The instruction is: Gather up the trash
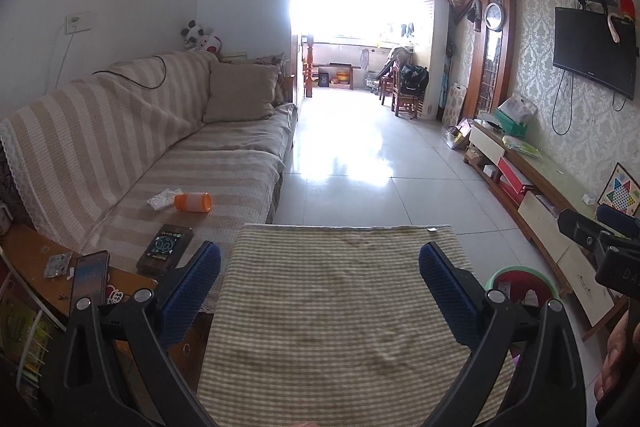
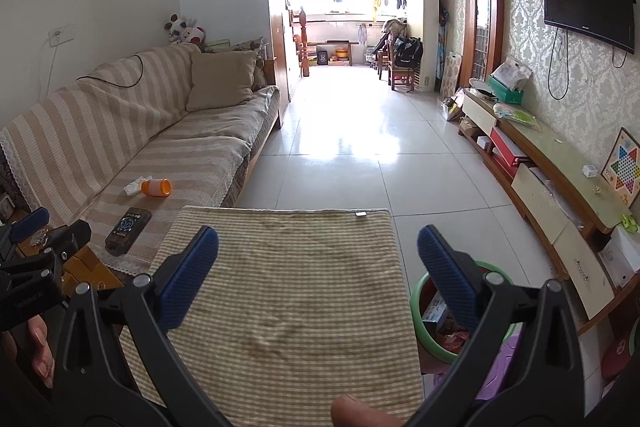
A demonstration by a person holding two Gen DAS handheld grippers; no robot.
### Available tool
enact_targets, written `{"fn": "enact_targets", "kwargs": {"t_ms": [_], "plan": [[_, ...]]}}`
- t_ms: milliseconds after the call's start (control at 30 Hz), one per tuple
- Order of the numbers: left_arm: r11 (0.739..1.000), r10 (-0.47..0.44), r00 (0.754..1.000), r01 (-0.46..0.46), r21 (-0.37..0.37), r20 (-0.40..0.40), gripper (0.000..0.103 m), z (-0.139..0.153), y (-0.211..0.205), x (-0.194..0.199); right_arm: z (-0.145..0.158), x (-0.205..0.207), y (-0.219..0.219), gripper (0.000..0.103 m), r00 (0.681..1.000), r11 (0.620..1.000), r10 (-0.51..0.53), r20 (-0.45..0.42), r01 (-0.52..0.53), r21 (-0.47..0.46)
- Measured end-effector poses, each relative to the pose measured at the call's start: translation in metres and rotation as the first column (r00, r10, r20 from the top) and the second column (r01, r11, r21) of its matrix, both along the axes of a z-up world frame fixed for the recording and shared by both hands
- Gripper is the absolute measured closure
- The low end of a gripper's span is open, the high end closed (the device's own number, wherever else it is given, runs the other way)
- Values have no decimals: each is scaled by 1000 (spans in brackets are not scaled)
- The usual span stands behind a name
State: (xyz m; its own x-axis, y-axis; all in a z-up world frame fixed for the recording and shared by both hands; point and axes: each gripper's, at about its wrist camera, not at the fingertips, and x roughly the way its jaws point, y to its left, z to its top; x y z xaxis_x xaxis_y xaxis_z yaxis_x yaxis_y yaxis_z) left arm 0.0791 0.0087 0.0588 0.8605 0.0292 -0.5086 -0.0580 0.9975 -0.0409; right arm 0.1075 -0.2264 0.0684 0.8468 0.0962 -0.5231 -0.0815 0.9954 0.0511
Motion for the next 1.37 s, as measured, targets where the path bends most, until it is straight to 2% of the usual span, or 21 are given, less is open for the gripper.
{"fn": "enact_targets", "kwargs": {"t_ms": [900, 1000, 1367], "plan": [[1000, -9, 1000, 8, 21, 17, 8, 3, -13, -12, -3, -11, 8, 5, 1000, 1000, 4, -3, -4, -1], [1000, -15, 999, 15, -2, 49, 8, 5, -12, -16, -4, -11, 8, 5, 1000, 1000, 4, -4, -4, -3], [999, -5, 999, 4, 32, 32, 8, 5, -17, -14, -4, -11, 7, 5, 1000, 1000, 5, -4, -5, 0]]}}
